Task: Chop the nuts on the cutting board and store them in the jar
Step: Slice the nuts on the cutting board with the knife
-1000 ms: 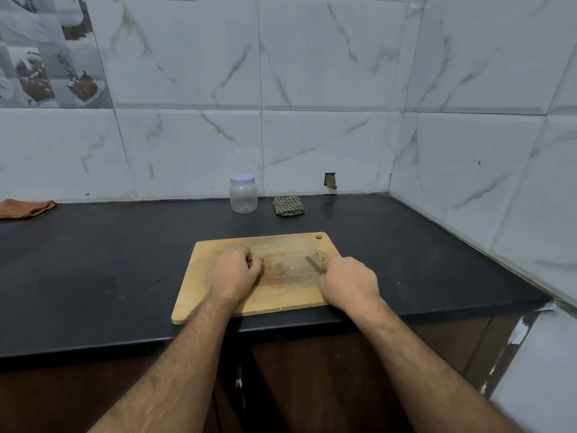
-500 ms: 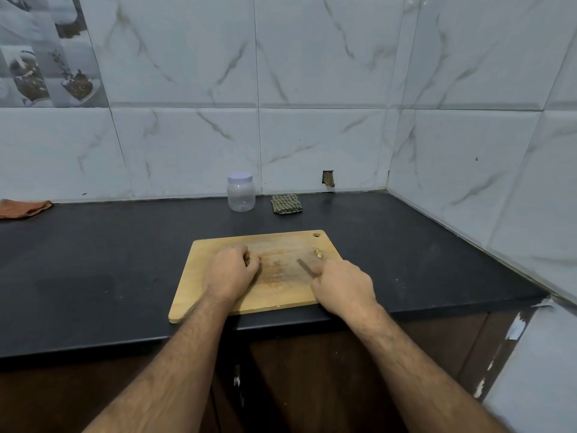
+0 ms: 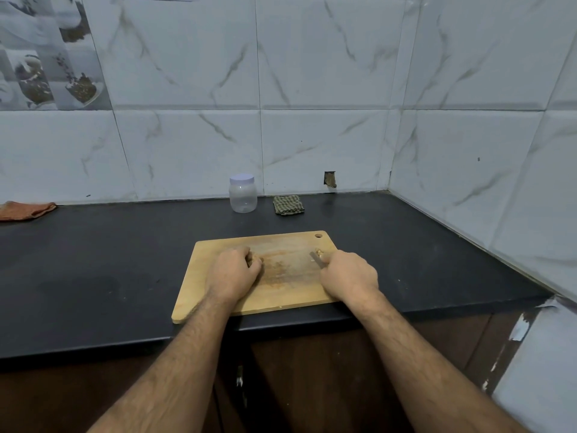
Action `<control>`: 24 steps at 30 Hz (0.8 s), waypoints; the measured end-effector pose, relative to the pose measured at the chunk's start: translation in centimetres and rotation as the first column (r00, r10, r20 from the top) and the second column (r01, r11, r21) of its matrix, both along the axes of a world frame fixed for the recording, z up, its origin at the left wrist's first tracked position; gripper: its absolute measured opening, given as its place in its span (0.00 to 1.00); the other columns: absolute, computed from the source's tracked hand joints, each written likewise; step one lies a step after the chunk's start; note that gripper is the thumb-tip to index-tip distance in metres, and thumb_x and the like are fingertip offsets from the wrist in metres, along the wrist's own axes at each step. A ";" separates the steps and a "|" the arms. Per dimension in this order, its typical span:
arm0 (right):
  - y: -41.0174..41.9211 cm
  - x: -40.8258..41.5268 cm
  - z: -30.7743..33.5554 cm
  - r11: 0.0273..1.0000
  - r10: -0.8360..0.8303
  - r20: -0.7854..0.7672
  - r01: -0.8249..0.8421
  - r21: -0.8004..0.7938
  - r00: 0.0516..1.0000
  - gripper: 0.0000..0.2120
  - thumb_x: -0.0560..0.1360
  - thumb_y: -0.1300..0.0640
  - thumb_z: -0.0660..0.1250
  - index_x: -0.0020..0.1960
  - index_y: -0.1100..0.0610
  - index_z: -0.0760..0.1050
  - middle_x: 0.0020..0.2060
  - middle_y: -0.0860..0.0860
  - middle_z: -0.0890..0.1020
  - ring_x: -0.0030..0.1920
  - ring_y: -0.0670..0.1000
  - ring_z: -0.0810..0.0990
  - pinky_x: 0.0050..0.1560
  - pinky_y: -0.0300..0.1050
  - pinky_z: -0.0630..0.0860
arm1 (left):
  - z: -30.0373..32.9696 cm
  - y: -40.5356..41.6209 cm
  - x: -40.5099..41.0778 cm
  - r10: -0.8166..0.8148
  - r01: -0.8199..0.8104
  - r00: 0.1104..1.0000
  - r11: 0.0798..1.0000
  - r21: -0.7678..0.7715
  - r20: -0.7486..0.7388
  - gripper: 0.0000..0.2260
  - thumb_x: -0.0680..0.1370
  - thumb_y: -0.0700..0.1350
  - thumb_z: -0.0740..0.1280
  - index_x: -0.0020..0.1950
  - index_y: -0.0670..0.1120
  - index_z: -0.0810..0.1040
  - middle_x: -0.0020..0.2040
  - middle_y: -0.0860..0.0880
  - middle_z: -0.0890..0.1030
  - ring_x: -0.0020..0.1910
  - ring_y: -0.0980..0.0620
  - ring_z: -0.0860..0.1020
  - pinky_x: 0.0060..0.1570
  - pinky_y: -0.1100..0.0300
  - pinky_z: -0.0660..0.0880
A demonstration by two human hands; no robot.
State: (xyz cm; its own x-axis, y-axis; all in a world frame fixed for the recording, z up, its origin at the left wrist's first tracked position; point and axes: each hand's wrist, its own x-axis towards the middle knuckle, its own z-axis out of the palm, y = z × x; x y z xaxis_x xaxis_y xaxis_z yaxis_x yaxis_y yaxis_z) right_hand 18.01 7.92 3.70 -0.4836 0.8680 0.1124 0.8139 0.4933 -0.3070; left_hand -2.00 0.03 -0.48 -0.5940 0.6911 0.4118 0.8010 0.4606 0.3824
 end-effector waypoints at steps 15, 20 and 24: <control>-2.2 -3.3 -0.4 0.961 0.238 -0.162 -0.256 -0.105 0.958 0.12 0.74 0.59 0.63 0.54 0.54 0.81 0.41 0.51 0.81 0.45 0.53 0.78 0.40 0.43 0.72 | 2.0 -2.4 -1.6 -0.125 0.123 0.873 0.992 0.036 0.471 0.22 0.79 0.40 0.65 0.74 0.44 0.70 0.54 0.50 0.80 0.54 0.53 0.76 0.55 0.65 0.69; -2.5 -4.2 -0.6 0.965 0.235 -0.154 -0.250 -0.082 0.960 0.08 0.75 0.59 0.64 0.49 0.53 0.81 0.39 0.49 0.80 0.44 0.52 0.77 0.40 0.42 0.71 | 2.8 -1.4 -1.2 -0.154 0.186 0.938 0.979 -0.078 0.310 0.23 0.79 0.33 0.55 0.70 0.48 0.75 0.70 0.48 0.75 0.70 0.48 0.71 0.69 0.58 0.64; -2.6 -4.5 -0.8 0.960 0.249 -0.143 -0.264 -0.098 0.958 0.06 0.76 0.59 0.63 0.48 0.53 0.79 0.35 0.48 0.78 0.41 0.52 0.80 0.39 0.43 0.74 | 2.5 -1.1 -2.1 -0.167 0.205 0.948 0.971 -0.119 0.272 0.21 0.79 0.34 0.55 0.65 0.48 0.79 0.63 0.51 0.80 0.65 0.52 0.75 0.67 0.59 0.68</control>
State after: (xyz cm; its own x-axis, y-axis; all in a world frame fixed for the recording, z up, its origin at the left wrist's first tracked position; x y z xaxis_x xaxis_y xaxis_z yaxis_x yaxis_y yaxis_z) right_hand 13.51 5.33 2.90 -0.6796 0.7275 0.0946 0.6152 0.6354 -0.4667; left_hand -4.08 -1.03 2.03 -0.5216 0.8399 0.1500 0.7605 0.3779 0.5281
